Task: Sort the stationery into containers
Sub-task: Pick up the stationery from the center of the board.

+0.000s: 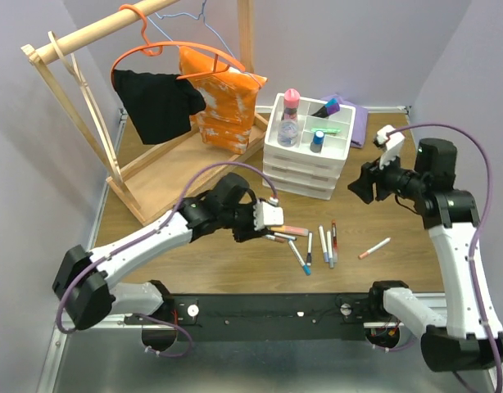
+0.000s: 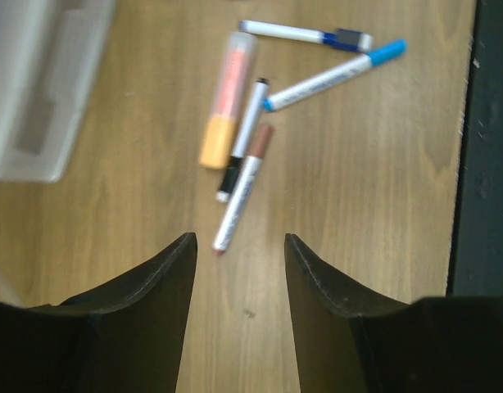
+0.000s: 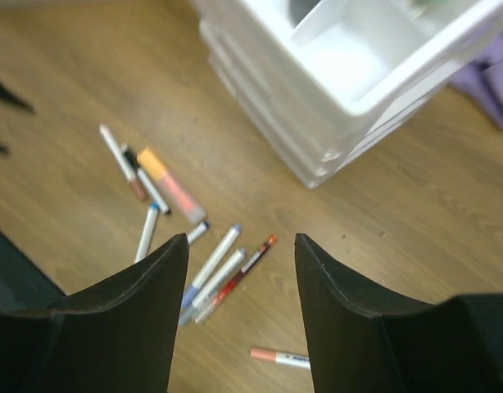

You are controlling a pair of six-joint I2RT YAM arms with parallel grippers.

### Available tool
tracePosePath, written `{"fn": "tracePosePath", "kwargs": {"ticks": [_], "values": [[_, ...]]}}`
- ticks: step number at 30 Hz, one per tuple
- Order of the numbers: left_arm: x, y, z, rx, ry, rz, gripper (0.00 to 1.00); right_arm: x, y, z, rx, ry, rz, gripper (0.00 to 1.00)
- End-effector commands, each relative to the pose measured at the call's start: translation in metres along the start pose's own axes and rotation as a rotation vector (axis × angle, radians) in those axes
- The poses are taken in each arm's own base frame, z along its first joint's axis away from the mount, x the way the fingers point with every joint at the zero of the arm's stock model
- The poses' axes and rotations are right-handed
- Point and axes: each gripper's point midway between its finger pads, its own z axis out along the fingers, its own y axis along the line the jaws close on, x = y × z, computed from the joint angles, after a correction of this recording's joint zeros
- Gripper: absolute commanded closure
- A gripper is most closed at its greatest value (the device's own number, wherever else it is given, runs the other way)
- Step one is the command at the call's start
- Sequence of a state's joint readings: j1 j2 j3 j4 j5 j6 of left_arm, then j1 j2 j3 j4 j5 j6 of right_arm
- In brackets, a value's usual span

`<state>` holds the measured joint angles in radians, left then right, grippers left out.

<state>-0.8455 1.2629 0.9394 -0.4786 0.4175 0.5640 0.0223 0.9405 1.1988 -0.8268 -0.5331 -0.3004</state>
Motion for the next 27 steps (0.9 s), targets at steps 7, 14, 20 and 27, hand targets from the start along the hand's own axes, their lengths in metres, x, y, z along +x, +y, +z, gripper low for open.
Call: {"fn": "tracePosePath", "kwargs": {"ticks": [7,14,20,27], "values": [[-0.017,0.043,-0.078,-0.271,-0.166,-0.246,0.43,0.056,0.097,0.077,-0.370,0.243,-0.441,0.38],[-0.018,0.070,-0.121,-0.399,-0.270,-0.288,0.42,0.091,0.112,0.134,-0.367,0.343,-0.530,0.37],[-0.019,0.084,-0.151,-0.480,-0.344,-0.349,0.40,0.122,0.111,0.182,-0.378,0.425,-0.561,0.38],[-0.008,0.084,-0.160,-0.504,-0.335,-0.367,0.39,0.163,0.113,0.212,-0.423,0.546,-0.619,0.38]]}}
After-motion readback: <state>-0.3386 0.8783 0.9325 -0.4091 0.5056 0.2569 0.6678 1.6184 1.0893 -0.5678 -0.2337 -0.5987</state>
